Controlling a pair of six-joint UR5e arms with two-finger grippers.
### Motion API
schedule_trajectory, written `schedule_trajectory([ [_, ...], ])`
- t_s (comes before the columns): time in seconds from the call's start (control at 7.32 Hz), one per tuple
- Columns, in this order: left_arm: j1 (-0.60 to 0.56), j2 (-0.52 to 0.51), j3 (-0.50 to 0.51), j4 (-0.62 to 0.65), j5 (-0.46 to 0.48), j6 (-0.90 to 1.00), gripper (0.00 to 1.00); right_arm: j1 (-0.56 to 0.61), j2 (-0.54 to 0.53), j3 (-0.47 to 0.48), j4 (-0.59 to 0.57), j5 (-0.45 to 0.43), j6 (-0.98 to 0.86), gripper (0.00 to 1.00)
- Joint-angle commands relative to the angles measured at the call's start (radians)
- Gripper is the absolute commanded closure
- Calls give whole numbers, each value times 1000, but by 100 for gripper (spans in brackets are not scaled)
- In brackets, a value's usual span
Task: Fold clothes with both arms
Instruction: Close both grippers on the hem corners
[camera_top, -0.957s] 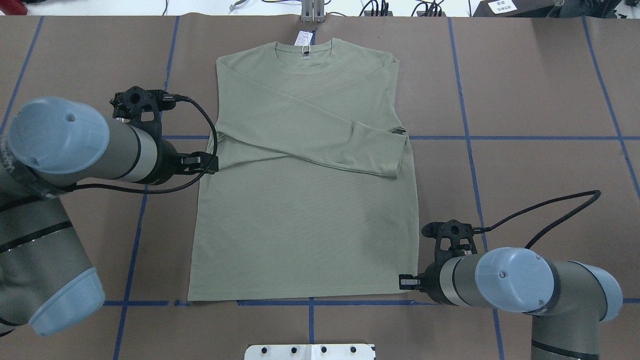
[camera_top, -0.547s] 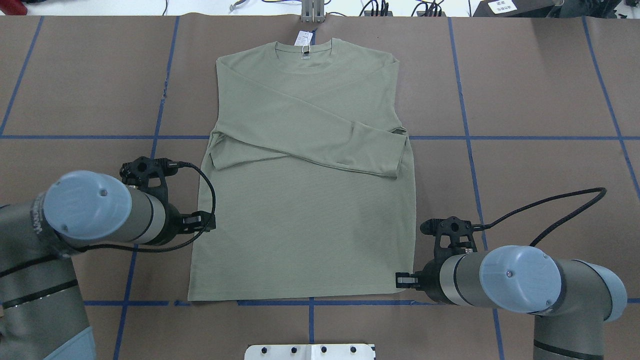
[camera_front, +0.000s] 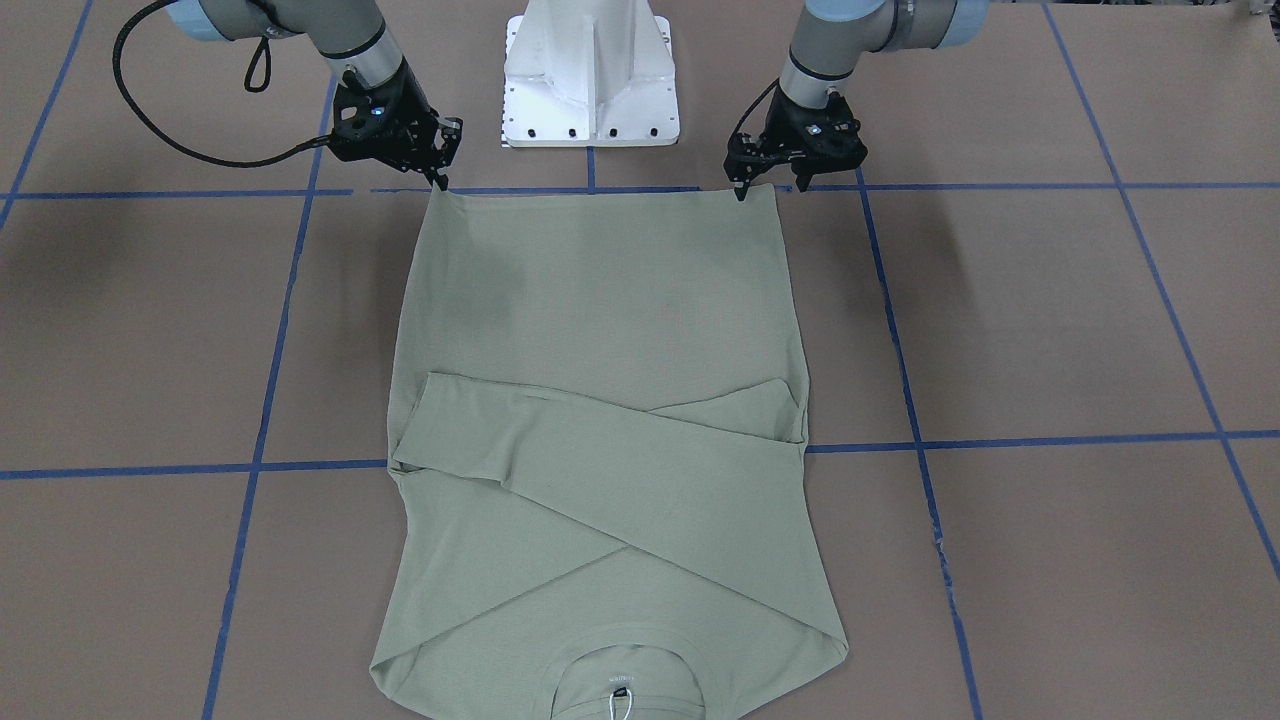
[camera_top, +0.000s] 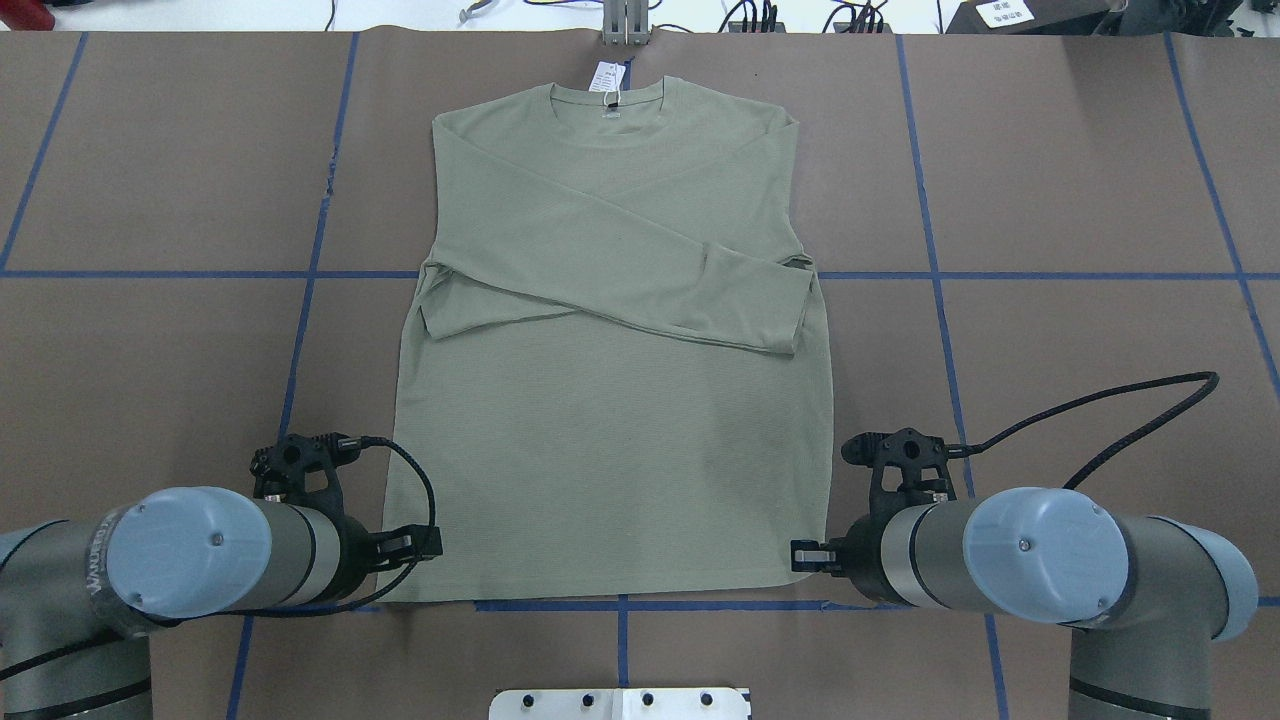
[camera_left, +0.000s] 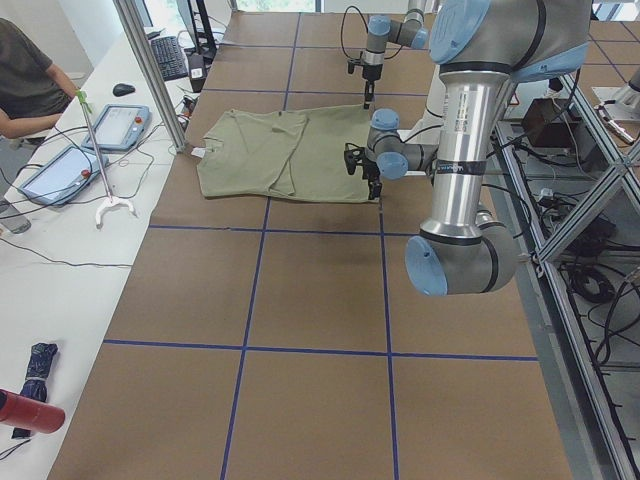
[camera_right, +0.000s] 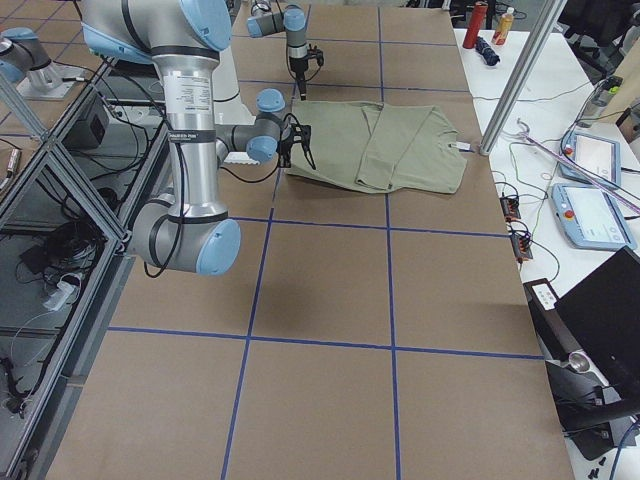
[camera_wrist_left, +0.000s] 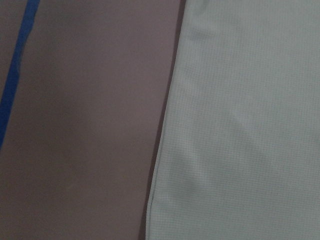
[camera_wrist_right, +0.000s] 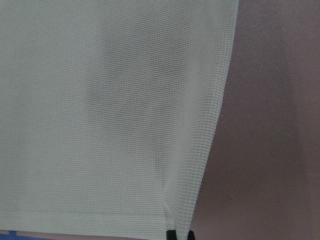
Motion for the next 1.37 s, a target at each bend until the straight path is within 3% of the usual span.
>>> schedule_trajectory([
  [0.0, 52, -3, 15, -4, 9, -38, 3, 7, 0, 1, -1, 3, 0, 100],
  [0.68, 51, -6, 62, -1, 19, -38, 17, 14, 0, 3, -1, 9, 0, 100],
  [1.09, 48, -7, 50, 5, 19, -40, 41, 16, -2, 3, 1, 11, 0, 100],
  [1.23, 41, -7, 48, 5, 19, -40, 44, 16, -2, 3, 1, 11, 0, 100],
])
